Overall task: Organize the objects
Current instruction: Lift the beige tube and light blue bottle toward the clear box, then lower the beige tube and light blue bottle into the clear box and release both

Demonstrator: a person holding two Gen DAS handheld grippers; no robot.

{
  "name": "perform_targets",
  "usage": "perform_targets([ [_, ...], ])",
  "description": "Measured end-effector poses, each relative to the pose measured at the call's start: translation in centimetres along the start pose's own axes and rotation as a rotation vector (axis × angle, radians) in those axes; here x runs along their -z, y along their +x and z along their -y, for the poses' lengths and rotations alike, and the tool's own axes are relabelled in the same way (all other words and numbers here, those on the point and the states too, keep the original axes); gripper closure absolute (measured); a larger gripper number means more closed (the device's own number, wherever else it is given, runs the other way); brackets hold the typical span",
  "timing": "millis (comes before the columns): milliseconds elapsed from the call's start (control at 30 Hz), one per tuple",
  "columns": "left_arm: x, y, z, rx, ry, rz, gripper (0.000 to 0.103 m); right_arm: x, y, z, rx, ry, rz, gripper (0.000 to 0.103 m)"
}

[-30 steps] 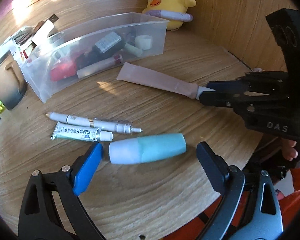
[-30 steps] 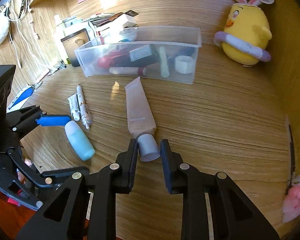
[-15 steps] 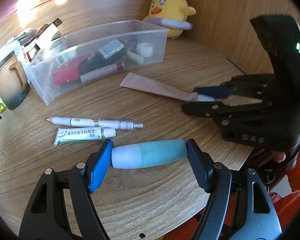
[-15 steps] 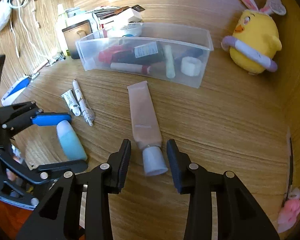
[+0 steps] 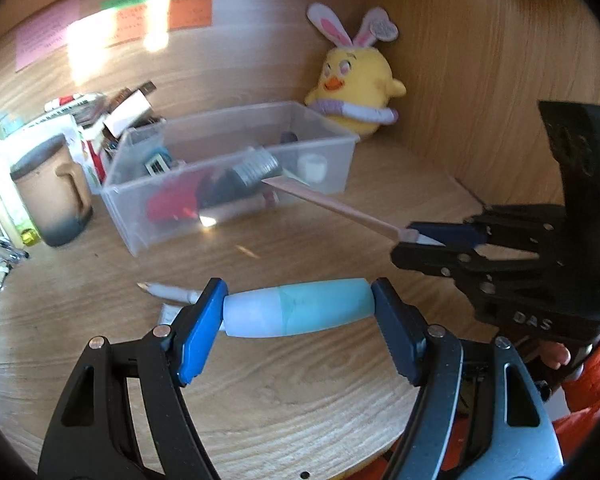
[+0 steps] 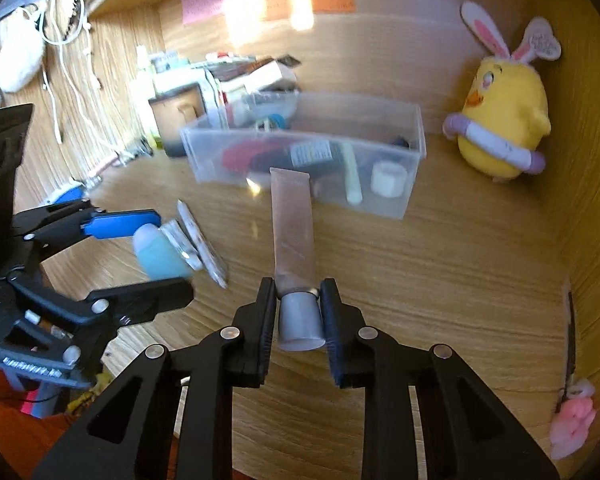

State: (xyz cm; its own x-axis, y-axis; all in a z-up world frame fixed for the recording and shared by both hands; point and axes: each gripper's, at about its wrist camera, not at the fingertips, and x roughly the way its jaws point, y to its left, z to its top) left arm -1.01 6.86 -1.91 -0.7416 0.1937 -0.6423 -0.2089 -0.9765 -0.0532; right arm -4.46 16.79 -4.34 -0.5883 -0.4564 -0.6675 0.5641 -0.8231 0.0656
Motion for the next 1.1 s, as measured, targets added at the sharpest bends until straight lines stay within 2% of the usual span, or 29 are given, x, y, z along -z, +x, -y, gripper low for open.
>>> perform_targets([
  [300, -2.4, -1.3, -1.9, -0.035, -0.036, 0.086, 0.030, -2.2, -1.7, -1.0, -0.033, -0.017, 0.083, 0.083],
  [467, -3.9, -1.4, -3.1, -0.057, -0.048, 0.123, 0.030, -3.7, -1.8, -0.8, -0.020, -0.023, 0.120, 0.083],
  [1100, -8.9, 2.5, -7.8, -0.089, -0.090, 0.121, 0.030, -10.6, 1.0, 1.5, 0.012, -0.026, 0.173, 0.083],
])
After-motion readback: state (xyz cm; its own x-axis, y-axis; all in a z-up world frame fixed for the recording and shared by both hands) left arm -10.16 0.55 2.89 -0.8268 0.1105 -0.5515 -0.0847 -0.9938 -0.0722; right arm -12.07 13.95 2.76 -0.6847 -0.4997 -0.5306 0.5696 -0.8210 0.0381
